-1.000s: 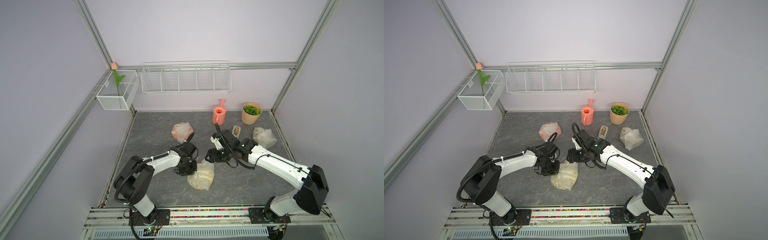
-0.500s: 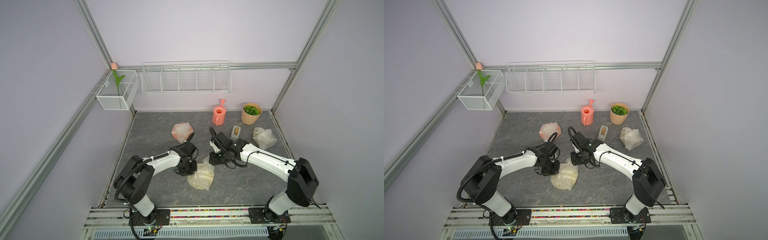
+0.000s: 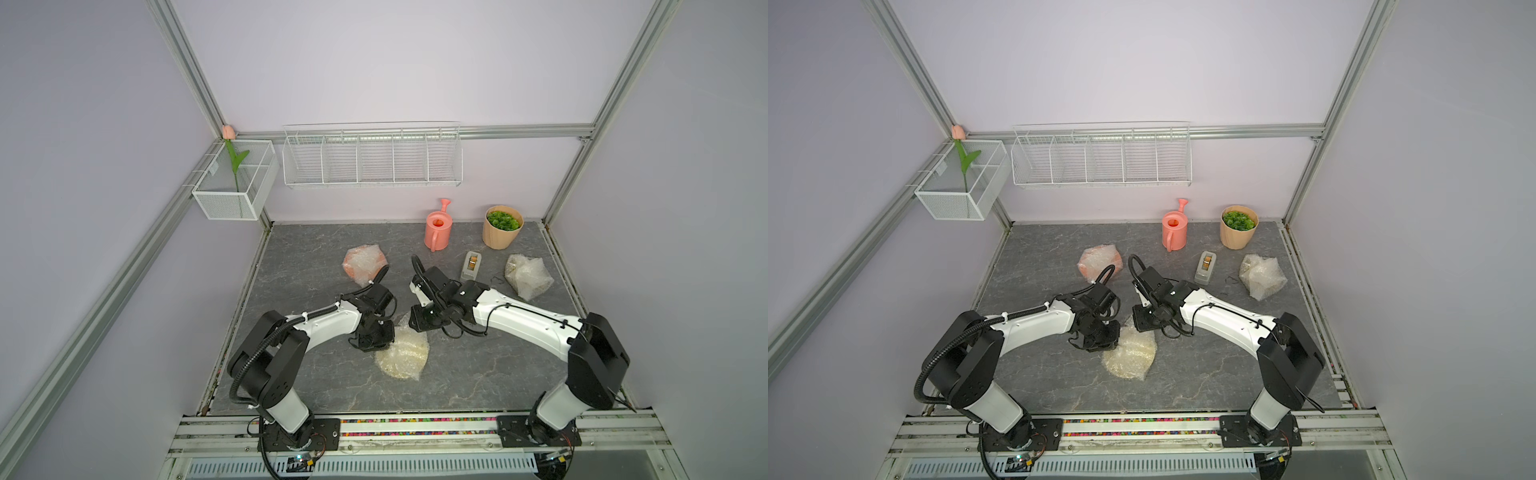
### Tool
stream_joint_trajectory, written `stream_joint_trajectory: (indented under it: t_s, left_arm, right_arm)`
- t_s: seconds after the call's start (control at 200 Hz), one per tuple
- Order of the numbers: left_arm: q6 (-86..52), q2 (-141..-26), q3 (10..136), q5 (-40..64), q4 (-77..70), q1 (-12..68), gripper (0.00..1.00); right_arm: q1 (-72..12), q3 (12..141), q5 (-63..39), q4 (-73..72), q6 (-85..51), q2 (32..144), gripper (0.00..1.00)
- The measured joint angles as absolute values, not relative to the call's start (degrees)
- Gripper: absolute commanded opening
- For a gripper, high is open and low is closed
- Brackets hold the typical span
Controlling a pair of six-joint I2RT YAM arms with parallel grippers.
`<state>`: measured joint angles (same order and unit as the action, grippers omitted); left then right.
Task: Wrap dinner plates in bubble wrap
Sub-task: Wrap the plate in the bubble wrap.
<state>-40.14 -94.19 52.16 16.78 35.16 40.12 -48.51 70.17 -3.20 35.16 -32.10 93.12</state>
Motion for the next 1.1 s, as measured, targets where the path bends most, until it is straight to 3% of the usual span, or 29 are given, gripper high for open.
stream_joint_trajectory:
  t_s: [0.185, 0.26, 0.45, 0.54, 0.8, 1.1]
  left_arm:
    - [-40.2, -94.3, 52.2, 17.0, 35.0, 40.1, 0.0]
    - [-40.2, -94.3, 52.2, 17.0, 35.0, 40.1, 0.0]
    - [-40.2, -94.3, 52.2, 17.0, 35.0, 40.1, 0.0]
    - [-40.3, -94.3, 52.2, 17.1, 34.9, 40.1, 0.0]
    - [-42.0, -94.2, 51.2, 18.3, 32.8, 40.0, 0.0]
    - [-46.0, -91.9, 46.9, 20.5, 26.5, 39.2, 0.0]
  right_arm:
    - [-48.1, 72.6, 1.1, 37.5, -31.3, 92.8, 0.58]
    - [-47.9, 73.5, 2.0, 37.6, -31.1, 93.3, 0.54]
    - [-47.3, 74.1, 2.5, 37.8, -30.3, 95.8, 0.17]
    - [-47.3, 74.1, 1.6, 37.8, -30.4, 95.8, 0.07]
    - [-50.8, 70.8, -5.7, 32.6, -34.8, 94.3, 0.07]
    - [-55.4, 59.6, -14.0, 16.2, -43.3, 98.0, 0.07]
